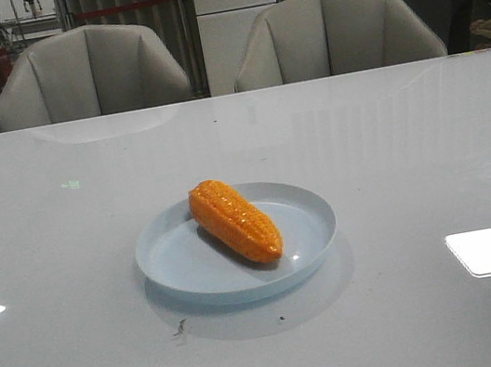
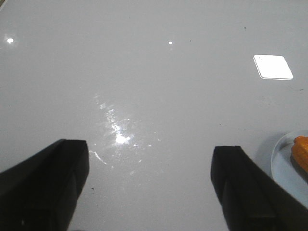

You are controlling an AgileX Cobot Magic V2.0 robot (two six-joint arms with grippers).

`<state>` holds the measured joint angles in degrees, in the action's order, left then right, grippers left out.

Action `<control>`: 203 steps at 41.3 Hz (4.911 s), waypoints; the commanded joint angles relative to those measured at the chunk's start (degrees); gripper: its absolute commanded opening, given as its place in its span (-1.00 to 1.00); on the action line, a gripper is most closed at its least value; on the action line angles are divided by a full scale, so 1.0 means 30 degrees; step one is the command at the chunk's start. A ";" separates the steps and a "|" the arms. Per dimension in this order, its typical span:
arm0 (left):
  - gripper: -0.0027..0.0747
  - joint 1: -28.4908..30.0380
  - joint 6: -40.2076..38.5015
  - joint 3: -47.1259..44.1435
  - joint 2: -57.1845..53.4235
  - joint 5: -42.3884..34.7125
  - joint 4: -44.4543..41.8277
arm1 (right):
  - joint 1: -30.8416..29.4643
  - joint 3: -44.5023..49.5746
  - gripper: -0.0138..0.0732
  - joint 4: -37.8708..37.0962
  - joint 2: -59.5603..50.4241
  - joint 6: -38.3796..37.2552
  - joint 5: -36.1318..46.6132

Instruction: Place corn on plate with both arms

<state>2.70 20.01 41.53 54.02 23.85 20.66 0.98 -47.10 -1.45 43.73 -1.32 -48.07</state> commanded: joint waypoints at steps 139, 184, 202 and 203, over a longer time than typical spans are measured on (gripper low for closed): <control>-0.68 -0.1133 -0.1934 -0.2400 -0.8170 -0.7350 -0.3829 | -0.0014 1.5834 -0.55 0.2817 -1.5221 0.0173 1.4649; -0.68 -0.1413 -0.4280 -1.4674 -1.8462 -1.0071 -0.5481 | -0.0014 1.5834 -0.55 0.2817 -1.5221 0.0173 1.4628; -0.68 -0.1413 -0.4280 -1.4674 -1.8462 -0.9938 -0.5481 | -0.0014 1.5834 -0.55 0.2817 -1.5221 0.0173 1.4628; -0.68 -0.1413 -0.4280 -1.4674 -1.8462 -0.9938 -0.5481 | -0.0014 1.5834 -0.55 0.2817 -1.5221 0.0173 1.4628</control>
<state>-1.10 7.89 -0.38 -0.30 -1.61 4.24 0.98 1.66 7.33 -0.65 -1.13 -8.87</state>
